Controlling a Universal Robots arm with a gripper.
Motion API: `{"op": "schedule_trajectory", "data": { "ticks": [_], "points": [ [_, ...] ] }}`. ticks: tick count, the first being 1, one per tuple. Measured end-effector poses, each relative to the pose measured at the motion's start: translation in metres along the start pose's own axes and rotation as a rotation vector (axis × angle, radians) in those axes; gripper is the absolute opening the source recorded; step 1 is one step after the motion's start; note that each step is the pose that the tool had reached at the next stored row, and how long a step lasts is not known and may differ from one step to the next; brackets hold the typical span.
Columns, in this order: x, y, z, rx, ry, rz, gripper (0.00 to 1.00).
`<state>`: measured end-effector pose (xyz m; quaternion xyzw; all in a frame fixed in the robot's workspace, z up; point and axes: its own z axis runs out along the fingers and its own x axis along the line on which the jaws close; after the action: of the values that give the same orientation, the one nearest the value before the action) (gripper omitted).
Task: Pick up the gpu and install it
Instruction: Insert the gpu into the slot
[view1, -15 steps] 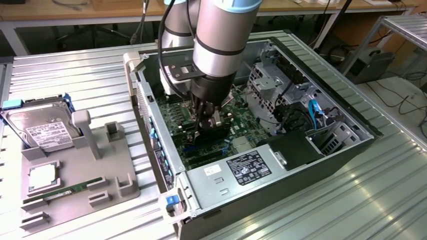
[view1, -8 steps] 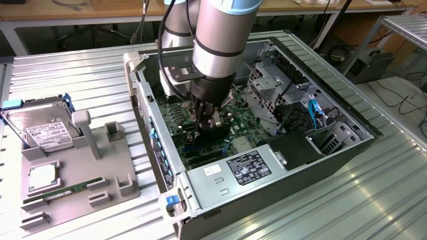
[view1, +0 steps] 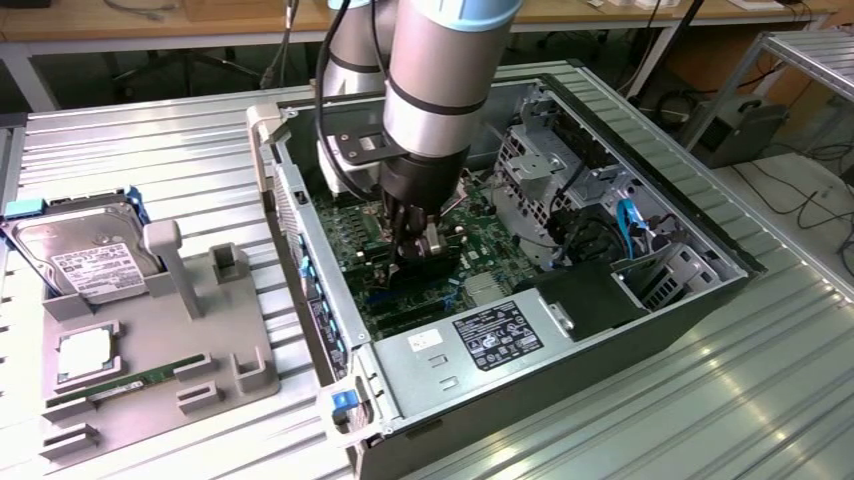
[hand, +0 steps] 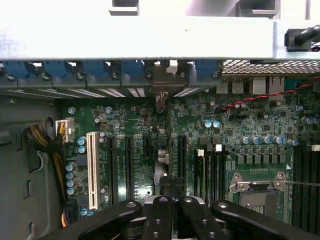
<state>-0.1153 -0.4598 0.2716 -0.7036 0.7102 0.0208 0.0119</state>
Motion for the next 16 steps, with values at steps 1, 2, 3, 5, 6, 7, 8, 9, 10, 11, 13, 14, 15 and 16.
{"op": "schedule_trajectory", "data": {
  "ticks": [1, 2, 3, 5, 6, 7, 8, 9, 10, 11, 13, 14, 15, 16],
  "points": [
    [0.000, 0.0002, 0.0001, -0.0001, 0.0001, 0.000, 0.11],
    [0.000, 0.0005, 0.0009, 0.0006, -0.0017, 0.000, 0.11],
    [0.000, 0.0008, 0.0014, 0.0008, -0.0020, 0.000, 0.11],
    [0.000, 0.0013, 0.0012, 0.0003, -0.0005, 0.000, 0.11],
    [0.000, 0.0015, 0.0011, 0.0000, -0.0001, 0.000, 0.11],
    [0.000, 0.0015, 0.0011, 0.0000, 0.0000, 0.000, 0.11],
    [0.000, 0.0016, 0.0011, 0.0000, -0.0001, 0.000, 0.11],
    [0.000, 0.0016, 0.0006, 0.0001, -0.0004, 0.000, 0.11],
    [0.000, 0.0016, -0.0007, 0.0005, -0.0009, 0.000, 0.11],
    [0.000, 0.0017, -0.0054, 0.0002, -0.0004, 0.000, 0.11],
    [-0.001, 0.0017, -0.0136, 0.0002, -0.0003, 0.000, 0.11],
    [-0.001, 0.0017, -0.0169, 0.0003, -0.0005, 0.000, 0.11],
    [-0.001, 0.0016, -0.0218, 0.0001, -0.0002, 0.000, 0.11],
    [-0.001, 0.0016, -0.0266, 0.0001, -0.0001, 0.000, 0.11]
  ]
}}
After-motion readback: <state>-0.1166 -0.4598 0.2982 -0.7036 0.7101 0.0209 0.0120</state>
